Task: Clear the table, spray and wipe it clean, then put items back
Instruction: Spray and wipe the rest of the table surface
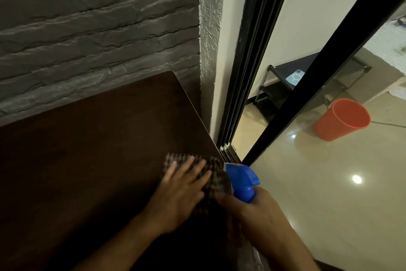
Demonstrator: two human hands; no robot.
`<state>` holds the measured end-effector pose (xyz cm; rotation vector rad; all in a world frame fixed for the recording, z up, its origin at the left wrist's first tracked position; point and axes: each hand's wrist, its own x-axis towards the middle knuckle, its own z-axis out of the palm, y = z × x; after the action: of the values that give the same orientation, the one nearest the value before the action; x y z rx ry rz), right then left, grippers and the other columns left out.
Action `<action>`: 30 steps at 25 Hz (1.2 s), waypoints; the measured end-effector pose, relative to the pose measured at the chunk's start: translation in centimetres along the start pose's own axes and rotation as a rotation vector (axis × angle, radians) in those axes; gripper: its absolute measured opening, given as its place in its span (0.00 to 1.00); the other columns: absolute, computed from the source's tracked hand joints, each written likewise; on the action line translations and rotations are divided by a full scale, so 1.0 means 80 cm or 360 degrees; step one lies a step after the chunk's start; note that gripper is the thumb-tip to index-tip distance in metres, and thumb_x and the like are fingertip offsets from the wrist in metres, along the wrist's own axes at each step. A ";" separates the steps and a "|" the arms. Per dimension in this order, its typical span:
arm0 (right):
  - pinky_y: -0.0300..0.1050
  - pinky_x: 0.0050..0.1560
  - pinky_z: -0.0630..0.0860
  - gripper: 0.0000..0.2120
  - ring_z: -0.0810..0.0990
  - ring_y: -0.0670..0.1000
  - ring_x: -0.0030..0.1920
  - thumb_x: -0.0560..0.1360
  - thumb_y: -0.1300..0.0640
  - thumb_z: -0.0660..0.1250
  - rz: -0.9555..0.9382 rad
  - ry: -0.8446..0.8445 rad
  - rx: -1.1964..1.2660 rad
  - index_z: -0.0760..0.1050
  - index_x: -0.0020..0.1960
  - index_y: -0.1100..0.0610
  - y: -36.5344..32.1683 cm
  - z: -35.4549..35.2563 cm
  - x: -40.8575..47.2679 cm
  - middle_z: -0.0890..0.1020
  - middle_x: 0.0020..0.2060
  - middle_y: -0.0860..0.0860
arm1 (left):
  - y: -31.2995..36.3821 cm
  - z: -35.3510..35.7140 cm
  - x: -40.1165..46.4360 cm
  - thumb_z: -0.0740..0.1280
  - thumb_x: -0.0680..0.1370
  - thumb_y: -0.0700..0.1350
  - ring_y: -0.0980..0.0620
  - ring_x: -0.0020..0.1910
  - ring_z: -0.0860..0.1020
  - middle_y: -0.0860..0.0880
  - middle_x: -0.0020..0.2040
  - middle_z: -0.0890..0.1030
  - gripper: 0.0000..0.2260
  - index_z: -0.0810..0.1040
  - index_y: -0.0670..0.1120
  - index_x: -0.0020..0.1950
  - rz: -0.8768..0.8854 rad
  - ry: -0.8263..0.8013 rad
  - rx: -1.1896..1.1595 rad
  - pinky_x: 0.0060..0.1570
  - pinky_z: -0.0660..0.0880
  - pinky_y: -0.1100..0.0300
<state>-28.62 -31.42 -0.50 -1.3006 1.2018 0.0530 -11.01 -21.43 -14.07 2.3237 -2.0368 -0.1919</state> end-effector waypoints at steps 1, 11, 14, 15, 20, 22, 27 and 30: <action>0.50 0.40 0.79 0.14 0.80 0.48 0.26 0.68 0.48 0.72 0.0014 -0.0017 0.0009 0.77 0.47 0.56 0.003 -0.001 -0.001 0.81 0.25 0.50 | -0.027 -0.002 0.003 0.49 0.81 0.57 0.49 0.79 0.49 0.52 0.79 0.56 0.24 0.56 0.57 0.78 -0.0097 -0.0013 0.0055 0.75 0.46 0.47; 0.54 0.46 0.82 0.18 0.85 0.57 0.37 0.64 0.44 0.72 -0.0005 0.0007 -0.0153 0.78 0.47 0.55 0.047 -0.024 -0.042 0.86 0.36 0.56 | 0.042 -0.004 0.061 0.45 0.82 0.58 0.51 0.78 0.39 0.55 0.80 0.46 0.24 0.50 0.59 0.78 -0.0138 -0.0093 -0.0150 0.74 0.36 0.46; 0.56 0.46 0.81 0.15 0.84 0.59 0.36 0.67 0.47 0.71 -0.0031 -0.0037 -0.0112 0.77 0.48 0.56 0.060 -0.037 -0.056 0.86 0.34 0.57 | 0.013 0.005 -0.041 0.45 0.82 0.58 0.52 0.78 0.41 0.56 0.80 0.49 0.24 0.49 0.59 0.78 -0.0285 -0.0047 -0.0098 0.74 0.39 0.49; 0.52 0.42 0.81 0.14 0.83 0.57 0.32 0.69 0.48 0.71 -0.0035 -0.0069 -0.0092 0.76 0.48 0.56 0.067 -0.042 -0.062 0.85 0.31 0.56 | -0.010 -0.002 -0.041 0.45 0.83 0.58 0.52 0.78 0.39 0.55 0.80 0.47 0.23 0.47 0.59 0.78 -0.0496 -0.0050 -0.0096 0.74 0.39 0.48; 0.38 0.30 0.77 0.12 0.76 0.46 0.23 0.72 0.48 0.69 -0.0046 -0.0137 -0.0127 0.73 0.48 0.56 0.102 -0.052 -0.085 0.80 0.24 0.51 | 0.005 -0.039 0.090 0.46 0.84 0.56 0.46 0.78 0.39 0.52 0.80 0.42 0.24 0.47 0.57 0.80 -0.1041 -0.0138 -0.0225 0.75 0.39 0.42; 0.35 0.26 0.74 0.12 0.75 0.46 0.22 0.73 0.49 0.69 -0.0029 -0.0152 -0.0144 0.72 0.48 0.55 0.115 -0.053 -0.094 0.80 0.23 0.51 | 0.069 -0.024 0.082 0.44 0.83 0.57 0.47 0.78 0.37 0.52 0.80 0.41 0.23 0.46 0.58 0.79 -0.0753 -0.0153 -0.0207 0.75 0.37 0.42; 0.39 0.30 0.77 0.10 0.78 0.47 0.24 0.73 0.50 0.70 -0.0011 -0.0200 -0.0161 0.72 0.47 0.53 0.136 -0.066 -0.114 0.80 0.26 0.51 | 0.097 0.014 -0.118 0.38 0.81 0.63 0.55 0.77 0.35 0.58 0.79 0.43 0.24 0.44 0.63 0.77 -0.0512 -0.0046 -0.0129 0.74 0.35 0.50; 0.39 0.31 0.78 0.10 0.77 0.46 0.24 0.73 0.51 0.70 -0.0047 -0.0248 -0.0168 0.72 0.48 0.54 0.147 -0.070 -0.125 0.79 0.28 0.51 | 0.045 -0.007 -0.111 0.42 0.82 0.61 0.51 0.78 0.36 0.55 0.80 0.43 0.24 0.45 0.60 0.78 -0.1010 -0.0134 -0.0162 0.75 0.39 0.45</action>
<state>-44.08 -25.76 -0.63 -1.3799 1.0581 0.1956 -15.59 -13.17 -12.55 2.8441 -1.2072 -0.4044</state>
